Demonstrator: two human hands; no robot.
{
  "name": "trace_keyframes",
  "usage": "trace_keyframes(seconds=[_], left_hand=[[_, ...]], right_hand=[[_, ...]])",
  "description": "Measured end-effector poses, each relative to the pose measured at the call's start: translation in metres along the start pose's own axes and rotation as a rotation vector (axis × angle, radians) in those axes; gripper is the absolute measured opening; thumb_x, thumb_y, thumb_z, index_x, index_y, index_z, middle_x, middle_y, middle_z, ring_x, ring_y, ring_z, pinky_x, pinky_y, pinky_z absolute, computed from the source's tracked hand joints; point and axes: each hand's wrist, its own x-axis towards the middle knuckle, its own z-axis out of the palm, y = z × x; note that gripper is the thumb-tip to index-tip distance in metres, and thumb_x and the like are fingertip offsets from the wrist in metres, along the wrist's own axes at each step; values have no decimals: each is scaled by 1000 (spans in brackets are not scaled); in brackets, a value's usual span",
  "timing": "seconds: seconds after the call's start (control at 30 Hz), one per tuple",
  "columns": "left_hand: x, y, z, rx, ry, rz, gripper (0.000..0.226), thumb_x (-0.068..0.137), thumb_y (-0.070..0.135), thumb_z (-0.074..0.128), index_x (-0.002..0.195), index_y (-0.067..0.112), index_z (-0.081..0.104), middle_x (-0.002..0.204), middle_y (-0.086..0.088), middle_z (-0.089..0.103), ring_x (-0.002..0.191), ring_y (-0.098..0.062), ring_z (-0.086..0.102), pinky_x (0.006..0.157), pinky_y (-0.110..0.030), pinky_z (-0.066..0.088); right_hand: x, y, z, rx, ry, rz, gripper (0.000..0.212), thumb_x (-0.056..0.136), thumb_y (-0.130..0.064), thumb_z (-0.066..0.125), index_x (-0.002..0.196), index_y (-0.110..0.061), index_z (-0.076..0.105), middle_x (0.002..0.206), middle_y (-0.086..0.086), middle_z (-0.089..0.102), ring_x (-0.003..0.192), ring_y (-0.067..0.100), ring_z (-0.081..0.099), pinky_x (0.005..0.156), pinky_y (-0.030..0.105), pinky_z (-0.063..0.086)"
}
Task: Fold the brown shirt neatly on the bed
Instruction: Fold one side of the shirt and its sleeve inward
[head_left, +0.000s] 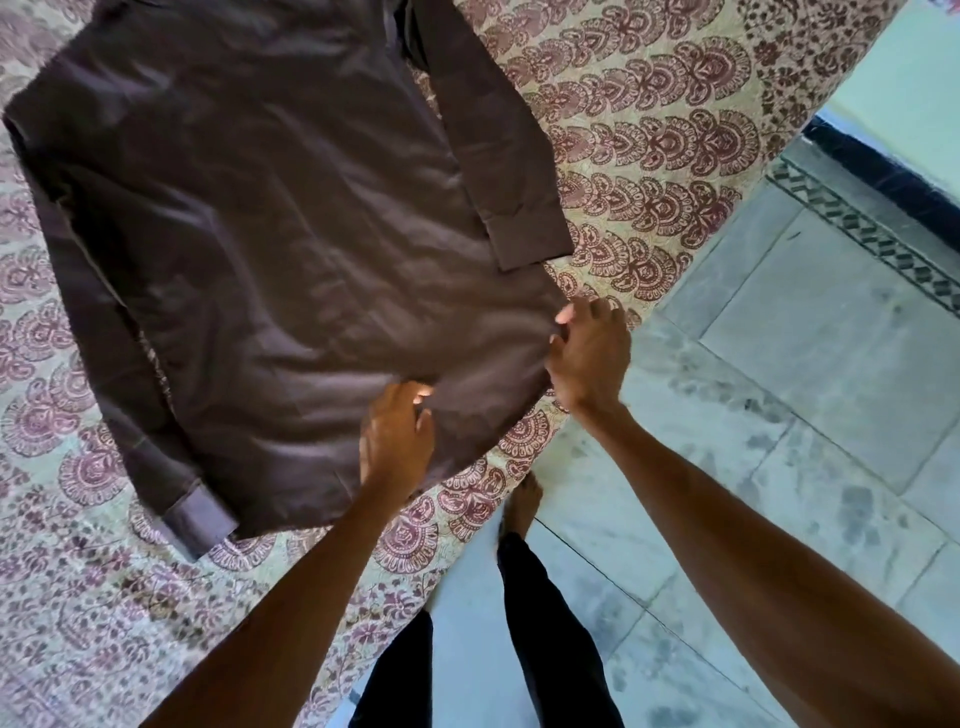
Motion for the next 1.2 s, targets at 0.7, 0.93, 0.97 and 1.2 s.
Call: trace_keyframes(seconds=[0.7,0.93,0.97,1.2], left_hand=[[-68,-177,-106,-211,86,-860,35,92,26,60,115,-1,62,118,-26,63,110,-41,60,89,-44,48],[-84,-197,-109,-156,-33,-760,29,91,31,62,104,6,63,109,-21,67,101,-40,64,81,-43,50],[-83,-197,-111,-157,-41,-763,27,89,31,64,103,7,63,108,-20,67,100,-39,64,80,-42,51],[-73,-191,-134,-306,194,-542,23,86,9,61,107,8,53,105,-16,62,89,-33,63,73,-42,52]], right_hand=[[-176,-207,109,-149,-612,-597,57,84,-34,70,136,-30,46,129,7,47,118,27,49,88,43,53],[-185,-213,109,-172,-625,-560,61,82,-27,72,136,-30,44,130,5,47,116,25,52,86,39,52],[-182,-214,108,-161,-649,-540,59,83,-27,72,136,-31,46,130,5,48,116,25,53,86,38,51],[-150,-242,105,-99,-689,-437,31,86,-29,64,117,-26,63,113,-1,68,109,20,62,88,30,49]])
